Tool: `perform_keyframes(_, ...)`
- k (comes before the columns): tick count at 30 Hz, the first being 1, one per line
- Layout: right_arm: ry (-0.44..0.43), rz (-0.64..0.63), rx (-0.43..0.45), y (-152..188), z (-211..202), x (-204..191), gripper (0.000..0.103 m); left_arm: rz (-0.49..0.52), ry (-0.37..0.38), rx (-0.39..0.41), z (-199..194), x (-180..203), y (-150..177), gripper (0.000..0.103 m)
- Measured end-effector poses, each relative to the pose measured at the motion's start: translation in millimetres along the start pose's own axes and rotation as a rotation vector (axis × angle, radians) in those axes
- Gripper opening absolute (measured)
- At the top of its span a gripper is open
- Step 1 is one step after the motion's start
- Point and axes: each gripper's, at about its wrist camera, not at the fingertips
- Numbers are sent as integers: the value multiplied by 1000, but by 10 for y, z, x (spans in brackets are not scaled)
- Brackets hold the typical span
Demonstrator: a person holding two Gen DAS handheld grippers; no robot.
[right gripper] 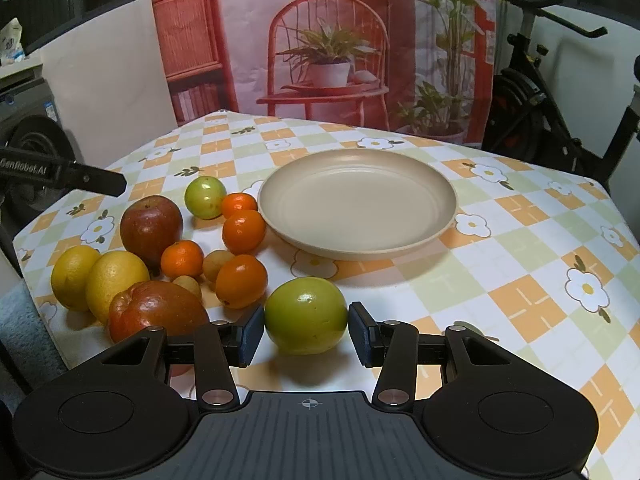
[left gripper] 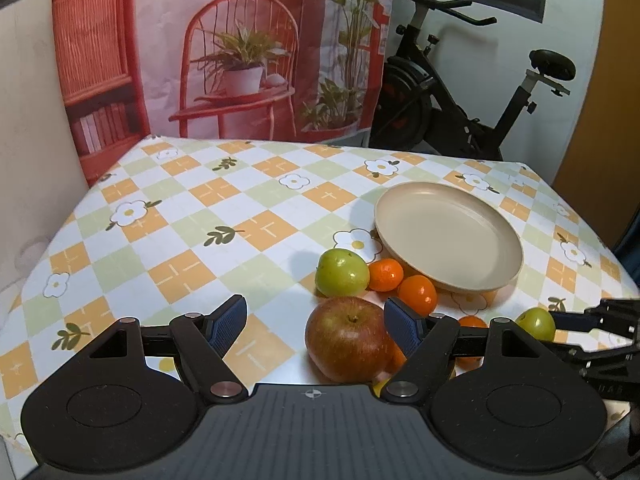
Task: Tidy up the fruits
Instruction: 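Grasp a green apple with the left tool while the right tool grasps another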
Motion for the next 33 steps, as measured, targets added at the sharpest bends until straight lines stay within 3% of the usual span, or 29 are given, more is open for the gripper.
perform_keyframes(9, 4, 11, -10, 33, 29, 34, 43, -38, -2, -24, 297, -106, -184, 78)
perform_keyframes(17, 12, 10, -2, 45, 31, 13, 43, -67, 136, -149, 881, -85, -214, 75)
perform_keyframes(20, 15, 4, 3, 55, 33, 5, 43, -131, 151, -196, 1071, -142, -183, 66)
perform_keyframes(26, 5, 26, 12, 80, 17, 51, 43, -189, 169, -225, 1206, -168, -107, 64)
perform_keyframes(29, 2, 34, 16, 90, 12, 67, 43, -215, 162, -226, 1257, -202, -70, 56)
perform_keyframes(33, 0, 43, 20, 101, 7, 77, 43, -257, 174, -230, 1243, -247, -35, 56)
Point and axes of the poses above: each gripper's, at about its wrist camera, not at the fingertips, and z roughly the way its jaws point, x to its right, y to its underside, and after that the axes turned 14 degrees about x, right-handed
